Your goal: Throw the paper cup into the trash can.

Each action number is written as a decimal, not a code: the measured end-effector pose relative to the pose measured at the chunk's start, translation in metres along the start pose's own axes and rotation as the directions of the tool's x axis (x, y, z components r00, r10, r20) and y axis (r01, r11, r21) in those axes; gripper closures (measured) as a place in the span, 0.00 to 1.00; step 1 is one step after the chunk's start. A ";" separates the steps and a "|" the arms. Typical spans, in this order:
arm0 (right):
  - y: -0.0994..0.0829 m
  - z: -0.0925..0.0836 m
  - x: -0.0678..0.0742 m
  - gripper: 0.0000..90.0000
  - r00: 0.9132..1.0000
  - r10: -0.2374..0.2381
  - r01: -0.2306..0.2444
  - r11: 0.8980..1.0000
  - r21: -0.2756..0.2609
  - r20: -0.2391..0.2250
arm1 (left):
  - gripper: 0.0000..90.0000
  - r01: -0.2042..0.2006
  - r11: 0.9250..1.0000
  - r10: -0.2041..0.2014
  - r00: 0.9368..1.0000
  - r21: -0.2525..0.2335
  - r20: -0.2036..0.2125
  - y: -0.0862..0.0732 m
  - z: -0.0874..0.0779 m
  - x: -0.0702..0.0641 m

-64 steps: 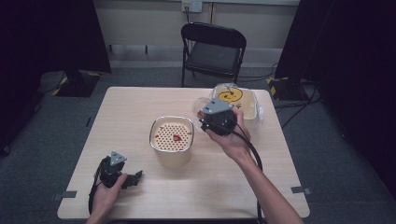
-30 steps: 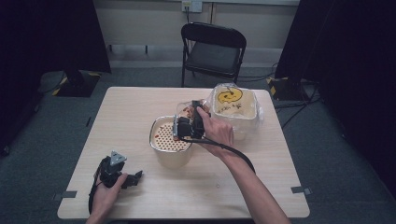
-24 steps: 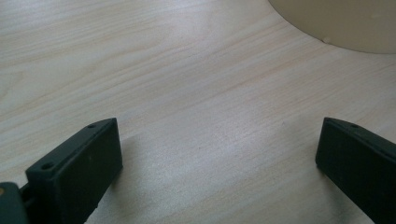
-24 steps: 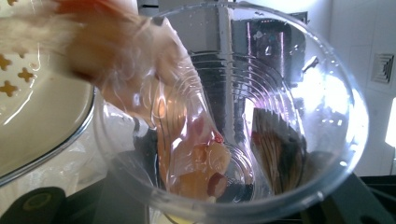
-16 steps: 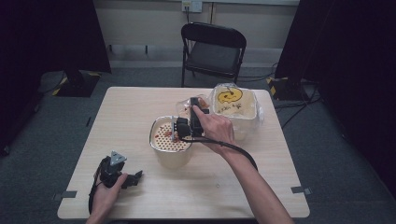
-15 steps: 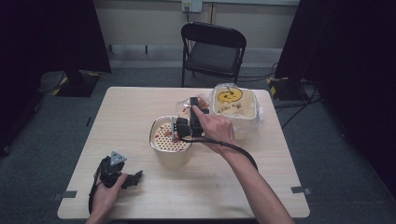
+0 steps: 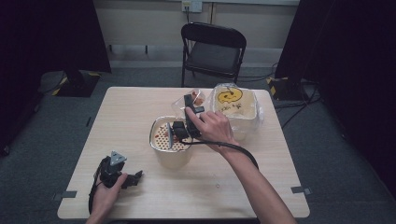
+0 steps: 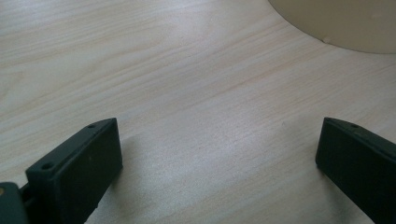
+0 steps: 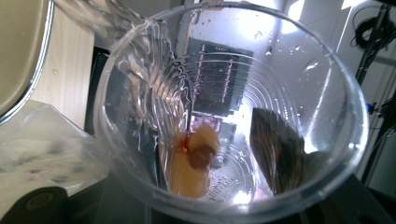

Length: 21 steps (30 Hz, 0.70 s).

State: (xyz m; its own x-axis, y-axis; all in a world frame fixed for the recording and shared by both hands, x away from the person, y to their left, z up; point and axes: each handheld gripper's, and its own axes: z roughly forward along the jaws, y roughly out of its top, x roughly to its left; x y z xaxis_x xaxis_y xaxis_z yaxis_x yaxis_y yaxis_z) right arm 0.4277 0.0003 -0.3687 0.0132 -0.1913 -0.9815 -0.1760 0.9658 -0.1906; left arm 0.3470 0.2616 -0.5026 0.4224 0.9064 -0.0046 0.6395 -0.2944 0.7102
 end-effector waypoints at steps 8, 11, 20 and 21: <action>0.006 -0.004 0.005 0.60 0.995 -0.087 0.087 0.996 -0.003 0.045 | 0.00 0.001 1.000 -0.001 1.000 -0.002 0.002 0.000 0.000 0.000; 0.006 -0.004 0.005 0.61 0.990 -0.123 0.124 0.992 -0.005 0.064 | 0.00 0.001 1.000 -0.001 1.000 -0.002 0.002 0.000 0.000 0.000; 0.006 -0.009 0.010 0.61 0.965 -0.242 0.243 0.970 0.010 0.098 | 0.00 0.003 1.000 -0.003 1.000 -0.002 0.000 0.000 0.000 0.000; 0.006 -0.009 0.011 0.61 0.968 -0.234 0.234 0.972 0.012 0.090 | 0.00 0.003 1.000 -0.003 1.000 -0.002 0.000 0.000 0.000 0.000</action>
State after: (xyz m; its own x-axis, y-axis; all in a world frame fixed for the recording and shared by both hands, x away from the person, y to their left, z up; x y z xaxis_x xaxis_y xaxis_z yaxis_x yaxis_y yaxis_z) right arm 0.4178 0.0022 -0.3801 0.1425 -0.3954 -0.9074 -0.1567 0.8962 -0.4151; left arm 0.3470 0.2614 -0.5027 0.4210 0.9070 -0.0067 0.6395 -0.2915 0.7114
